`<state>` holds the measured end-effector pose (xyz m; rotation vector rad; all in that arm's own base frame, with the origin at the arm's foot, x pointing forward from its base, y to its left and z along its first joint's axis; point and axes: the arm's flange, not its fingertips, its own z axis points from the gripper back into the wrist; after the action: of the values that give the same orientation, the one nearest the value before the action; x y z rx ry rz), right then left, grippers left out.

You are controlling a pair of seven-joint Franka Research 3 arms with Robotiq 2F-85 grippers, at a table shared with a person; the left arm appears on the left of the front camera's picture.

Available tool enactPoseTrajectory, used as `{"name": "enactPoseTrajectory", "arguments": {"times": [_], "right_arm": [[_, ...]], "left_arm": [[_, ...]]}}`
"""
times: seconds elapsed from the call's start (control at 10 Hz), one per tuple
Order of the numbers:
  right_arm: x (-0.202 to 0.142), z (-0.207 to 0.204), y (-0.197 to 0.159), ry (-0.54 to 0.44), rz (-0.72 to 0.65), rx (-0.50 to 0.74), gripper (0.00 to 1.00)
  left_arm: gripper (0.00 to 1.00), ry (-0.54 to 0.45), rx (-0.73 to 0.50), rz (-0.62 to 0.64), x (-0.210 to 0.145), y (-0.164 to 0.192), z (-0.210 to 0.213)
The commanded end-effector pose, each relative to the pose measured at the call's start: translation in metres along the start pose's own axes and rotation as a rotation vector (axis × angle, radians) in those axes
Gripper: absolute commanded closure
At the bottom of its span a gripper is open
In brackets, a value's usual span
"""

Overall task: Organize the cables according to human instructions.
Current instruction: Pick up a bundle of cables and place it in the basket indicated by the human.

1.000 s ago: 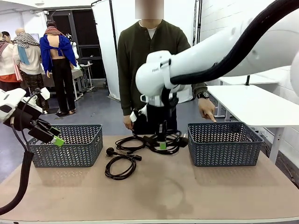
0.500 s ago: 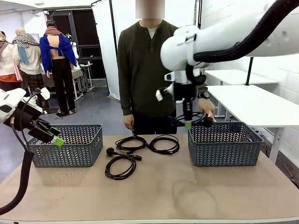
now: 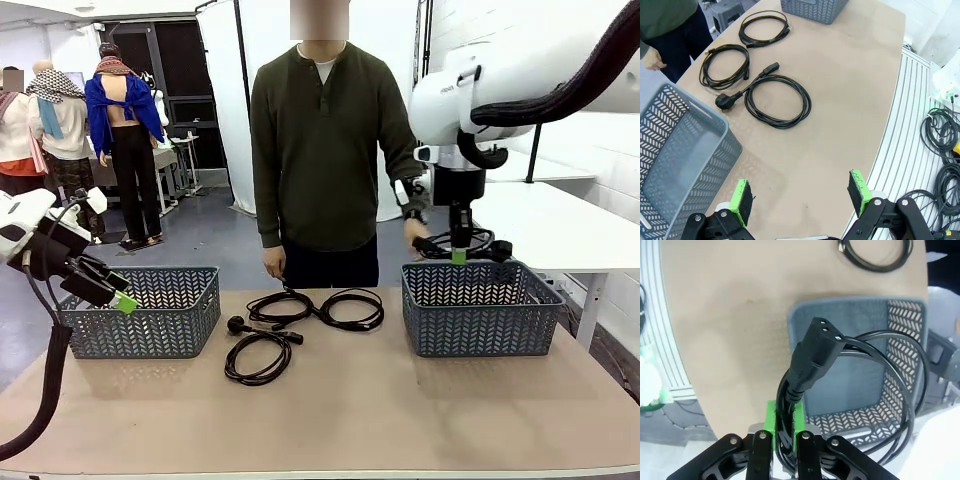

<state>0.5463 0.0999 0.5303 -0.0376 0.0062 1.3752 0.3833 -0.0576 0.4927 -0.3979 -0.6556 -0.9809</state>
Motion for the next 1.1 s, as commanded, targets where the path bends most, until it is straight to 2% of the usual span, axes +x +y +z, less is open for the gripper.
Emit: {"name": "enactPoseTrajectory", "arguments": {"times": [0.0, 0.3, 0.4, 0.9, 1.0], "right_arm": [[-0.015, -0.012, -0.006, -0.049, 0.025, -0.008, 1.0], [-0.022, -0.025, -0.014, -0.057, -0.002, -0.001, 1.0], [-0.023, -0.019, -0.013, -0.015, -0.001, 0.009, 1.0], [-0.023, -0.022, -0.014, -0.018, -0.003, 0.012, 1.0], [-0.02, -0.033, -0.023, 0.039, 0.031, -0.022, 1.0]], "left_arm": [[0.0, -0.018, -0.015, -0.016, -0.001, 0.004, 0.0], [0.0, -0.018, -0.015, -0.016, -0.001, 0.004, 0.0], [0.0, -0.018, -0.015, -0.016, -0.001, 0.004, 0.0], [0.0, -0.018, -0.015, -0.016, -0.001, 0.004, 0.0], [0.0, -0.018, -0.015, -0.016, -0.001, 0.004, 0.0]]}}
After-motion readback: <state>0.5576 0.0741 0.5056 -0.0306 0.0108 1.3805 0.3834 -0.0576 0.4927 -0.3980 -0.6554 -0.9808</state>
